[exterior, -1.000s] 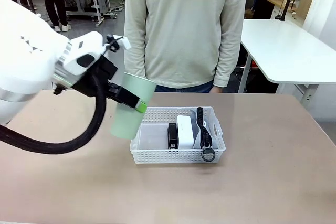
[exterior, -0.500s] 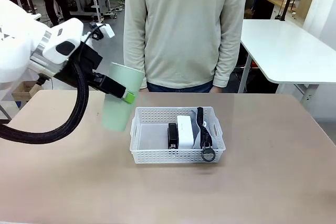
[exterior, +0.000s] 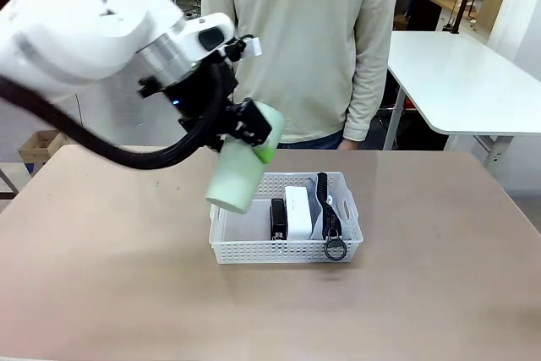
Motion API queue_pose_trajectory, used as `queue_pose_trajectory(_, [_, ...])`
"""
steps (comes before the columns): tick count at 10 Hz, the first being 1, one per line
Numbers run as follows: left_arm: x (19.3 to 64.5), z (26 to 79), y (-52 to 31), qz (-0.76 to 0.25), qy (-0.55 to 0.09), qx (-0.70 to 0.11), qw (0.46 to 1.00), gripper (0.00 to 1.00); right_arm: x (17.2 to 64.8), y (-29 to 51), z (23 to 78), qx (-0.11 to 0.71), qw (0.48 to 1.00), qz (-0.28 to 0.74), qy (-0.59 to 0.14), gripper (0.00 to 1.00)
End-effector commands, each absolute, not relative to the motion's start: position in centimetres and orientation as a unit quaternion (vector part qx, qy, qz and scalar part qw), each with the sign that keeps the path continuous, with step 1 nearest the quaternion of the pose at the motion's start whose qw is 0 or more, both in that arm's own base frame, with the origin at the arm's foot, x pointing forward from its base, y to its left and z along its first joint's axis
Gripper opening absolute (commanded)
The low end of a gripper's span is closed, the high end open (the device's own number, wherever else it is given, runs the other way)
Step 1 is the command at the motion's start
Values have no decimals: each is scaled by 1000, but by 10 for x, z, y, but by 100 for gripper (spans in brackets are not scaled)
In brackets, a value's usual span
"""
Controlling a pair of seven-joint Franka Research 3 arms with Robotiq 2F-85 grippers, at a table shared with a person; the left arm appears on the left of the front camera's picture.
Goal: Efficiently arrange items inside the basket to fit them all.
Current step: Pick up the Reusable plastic cup and place it inside the Organizing basket.
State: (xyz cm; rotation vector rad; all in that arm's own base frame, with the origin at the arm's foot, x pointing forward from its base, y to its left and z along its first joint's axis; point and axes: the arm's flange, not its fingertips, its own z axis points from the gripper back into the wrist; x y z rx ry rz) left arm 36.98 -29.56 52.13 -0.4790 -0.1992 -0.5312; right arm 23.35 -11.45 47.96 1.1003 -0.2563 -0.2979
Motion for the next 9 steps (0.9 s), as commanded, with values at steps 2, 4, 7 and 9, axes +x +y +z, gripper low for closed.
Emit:
queue_pose_trajectory(2, [397,509,-312,-79,0,-187,979,88,233,-116,478,516,837,-130,-126,100])
queue_pose_trajectory(4, [406,498,-309,-16,13,-137,990,88,233,-116,478,516,837,-130,-126,100])
queue_pose_trajectory(7, [430,471,-317,0,49,-117,992,88,233,-116,478,516,837,-130,-126,100])
queue_pose_trajectory(9, [411,471,-301,-4,32,-124,992,88,233,-116,478,516,837,-130,-126,100])
